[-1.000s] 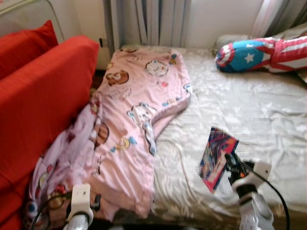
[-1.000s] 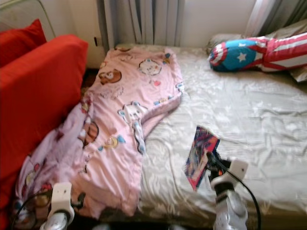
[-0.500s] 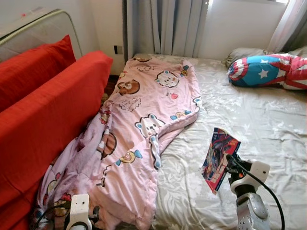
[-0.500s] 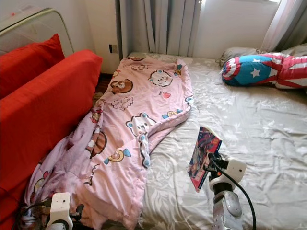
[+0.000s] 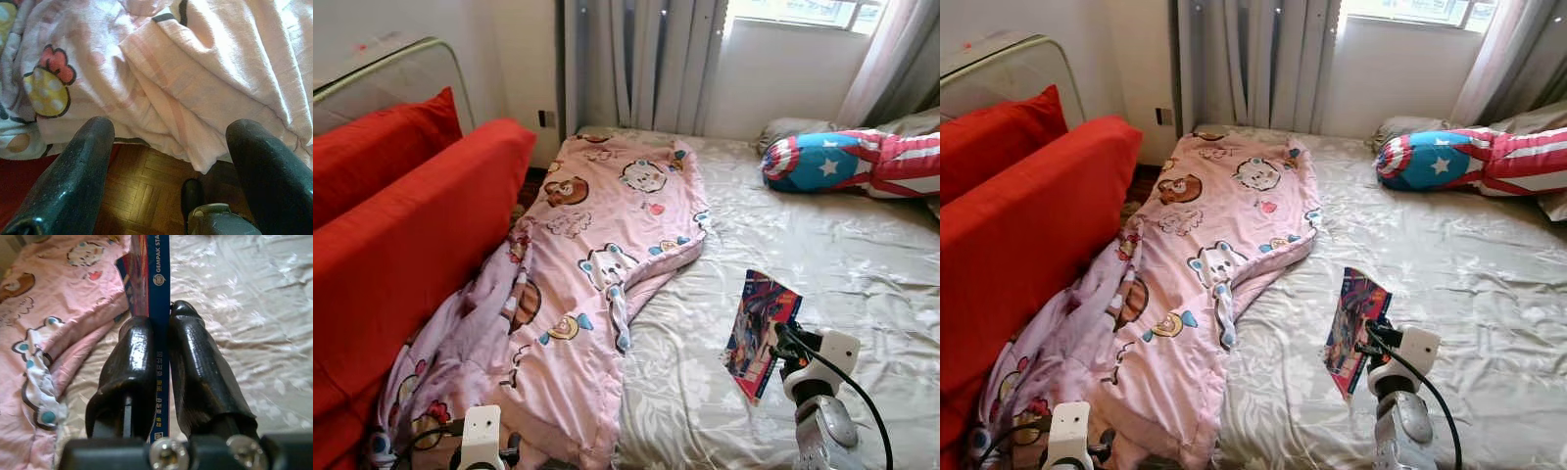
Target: Clean up the room
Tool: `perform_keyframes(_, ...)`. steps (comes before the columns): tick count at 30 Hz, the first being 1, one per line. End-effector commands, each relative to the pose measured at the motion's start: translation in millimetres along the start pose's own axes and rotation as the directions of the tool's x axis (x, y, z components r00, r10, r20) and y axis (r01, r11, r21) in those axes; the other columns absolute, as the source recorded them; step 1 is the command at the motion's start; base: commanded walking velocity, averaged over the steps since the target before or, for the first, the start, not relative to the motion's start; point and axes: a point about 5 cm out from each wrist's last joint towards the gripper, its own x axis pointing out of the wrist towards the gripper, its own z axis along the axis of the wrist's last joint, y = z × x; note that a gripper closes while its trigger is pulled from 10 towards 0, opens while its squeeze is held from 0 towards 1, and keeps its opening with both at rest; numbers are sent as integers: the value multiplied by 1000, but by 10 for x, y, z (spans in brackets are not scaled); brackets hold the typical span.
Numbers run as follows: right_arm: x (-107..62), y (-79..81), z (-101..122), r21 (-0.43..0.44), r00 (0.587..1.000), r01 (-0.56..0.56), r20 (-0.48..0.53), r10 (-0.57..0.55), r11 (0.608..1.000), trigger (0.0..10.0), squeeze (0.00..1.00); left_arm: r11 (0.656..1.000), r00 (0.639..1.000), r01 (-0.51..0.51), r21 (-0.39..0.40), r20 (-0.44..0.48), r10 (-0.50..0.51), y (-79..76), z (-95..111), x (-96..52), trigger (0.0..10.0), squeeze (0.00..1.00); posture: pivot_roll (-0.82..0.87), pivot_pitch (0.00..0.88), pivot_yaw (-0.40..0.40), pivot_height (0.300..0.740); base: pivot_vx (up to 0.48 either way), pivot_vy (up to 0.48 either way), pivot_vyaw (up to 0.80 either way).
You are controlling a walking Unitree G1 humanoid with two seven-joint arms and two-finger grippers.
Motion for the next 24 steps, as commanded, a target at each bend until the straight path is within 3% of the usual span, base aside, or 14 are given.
perform_keyframes(1,9,-18,53,-6,999,9,32,-9,1000,10000,0,1000,1000,-6,14,-26,6,14,-56,-14,10000,0,15,0,-107,740,0,0,-675)
perform_keyframes(6,31,7,74,-13,999,5,42,-5,1000,10000,0,1000,999,-3,19,-33,4,20,-89,-26,10000,0,20,0,-104,740,0,0,-651)
perform_keyframes(13,68,12,101,-25,999,21,40,-20,999,10000,0,999,1000,1,36,-28,0,24,-84,-26,10000,0,21,0,-112,740,0,0,0)
perform_keyframes(19,78,-12,107,-24,999,39,33,-38,999,10000,0,1000,1000,-3,30,-27,4,19,-78,-23,10000,0,17,0,-114,740,0,-254,0)
perform_keyframes(24,83,1,83,-36,999,37,16,-36,999,10000,0,1000,999,-9,23,-40,10,40,-102,-28,10000,0,19,0,-116,740,0,-252,-628)
